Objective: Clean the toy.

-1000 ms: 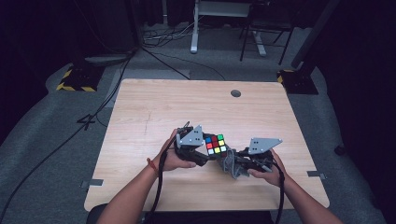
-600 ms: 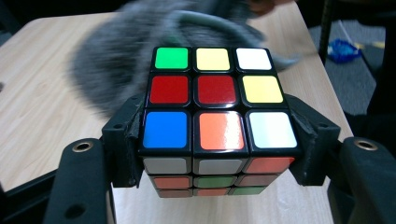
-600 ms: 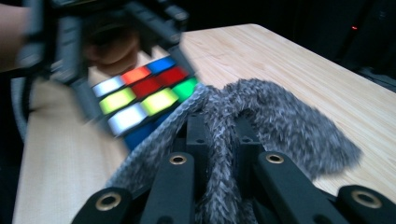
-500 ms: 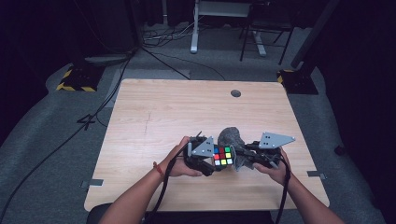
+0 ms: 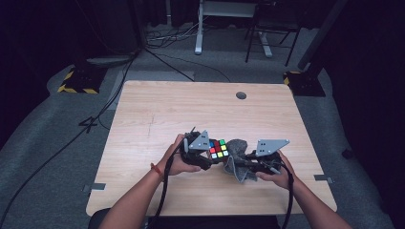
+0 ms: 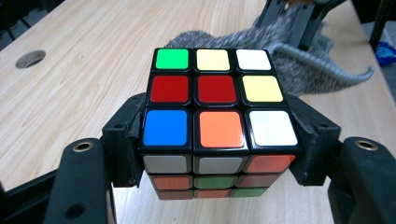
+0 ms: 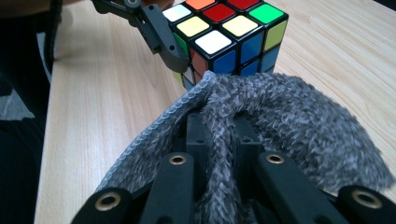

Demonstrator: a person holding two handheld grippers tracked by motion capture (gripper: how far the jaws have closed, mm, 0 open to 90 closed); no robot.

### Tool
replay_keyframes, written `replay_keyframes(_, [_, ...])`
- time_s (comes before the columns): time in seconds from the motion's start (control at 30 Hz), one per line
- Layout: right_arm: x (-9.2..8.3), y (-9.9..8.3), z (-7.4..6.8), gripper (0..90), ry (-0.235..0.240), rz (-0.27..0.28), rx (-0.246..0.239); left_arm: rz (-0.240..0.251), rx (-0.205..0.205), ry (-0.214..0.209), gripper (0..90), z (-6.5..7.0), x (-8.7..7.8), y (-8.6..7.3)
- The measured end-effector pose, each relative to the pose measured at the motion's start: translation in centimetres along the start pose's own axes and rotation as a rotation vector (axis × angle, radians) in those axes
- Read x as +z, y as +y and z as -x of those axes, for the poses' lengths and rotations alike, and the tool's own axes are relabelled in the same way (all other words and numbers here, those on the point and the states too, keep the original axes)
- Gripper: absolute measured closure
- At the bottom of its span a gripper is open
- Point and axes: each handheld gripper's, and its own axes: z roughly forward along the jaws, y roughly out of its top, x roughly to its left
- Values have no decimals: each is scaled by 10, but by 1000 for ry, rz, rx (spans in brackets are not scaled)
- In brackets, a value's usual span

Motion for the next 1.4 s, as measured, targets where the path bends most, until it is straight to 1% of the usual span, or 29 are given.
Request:
replay_keyframes(0.07, [0,-1,2,813,-6,0,7,-9,-8,4,336,-1,2,-2])
replay_keyframes(0.13, [0,-2,3,810,-21,-10,9,-1,-27,-5,336,-3,5,-6])
replay_keyframes(0.17, [0,-2,4,809,-30,-16,9,-5,-34,-8,336,-4,7,-8])
replay_keyframes(0.27, [1,-5,8,809,-48,-33,15,-40,-35,-13,336,-4,15,-12])
replay_keyframes(0.33, [1,-7,10,809,-55,-40,21,-60,-37,-6,336,-5,19,-16])
replay_keyframes(0.37, [1,-8,11,809,-60,-46,21,-64,-45,-4,336,-5,21,-17])
replay_keyframes(0.43, [0,-9,13,809,-73,-58,15,-71,-52,-4,336,-7,22,-20])
replay_keyframes(0.47, [0,-10,14,809,-78,-61,14,-81,-50,9,336,-7,22,-21])
replay_keyframes(0.57, [0,-14,20,808,-91,-73,30,-87,-74,13,336,-9,21,-26])
replay_keyframes(0.63, [1,-16,24,808,-106,-88,36,-99,-76,21,336,-10,20,-29])
replay_keyframes(0.7, [3,-18,27,808,-109,-102,43,-106,-85,18,335,-10,19,-32])
replay_keyframes(0.77, [6,-19,29,807,-122,-125,39,-119,-88,27,335,-9,18,-35])
replay_keyframes(0.83, [8,-22,31,803,-130,-142,47,-129,-91,29,336,-9,19,-38])
replay_keyframes(0.9, [9,-24,31,800,-140,-170,44,-130,-110,38,335,-9,19,-41])
replay_keyframes(0.93, [9,-26,31,796,-149,-184,37,-132,-118,37,335,-8,19,-42])
replay_keyframes(0.97, [8,-28,32,792,-153,-190,40,-132,-119,32,334,-9,20,-42])
replay_keyframes(1.03, [5,-31,32,791,-153,-176,54,-127,-127,31,335,-9,20,-43])
replay_keyframes(1.13, [3,-34,33,789,-161,-158,63,-133,-132,29,333,-10,21,-43])
replay_keyframes(1.2, [3,-37,33,787,-161,-148,72,-131,-148,24,332,-11,21,-45])
replay_keyframes(1.27, [4,-40,33,785,-159,-151,75,-139,-149,22,330,-11,21,-46])
replay_keyframes(1.4, [3,-43,34,779,-164,-149,82,-142,-171,11,326,-12,19,-48])
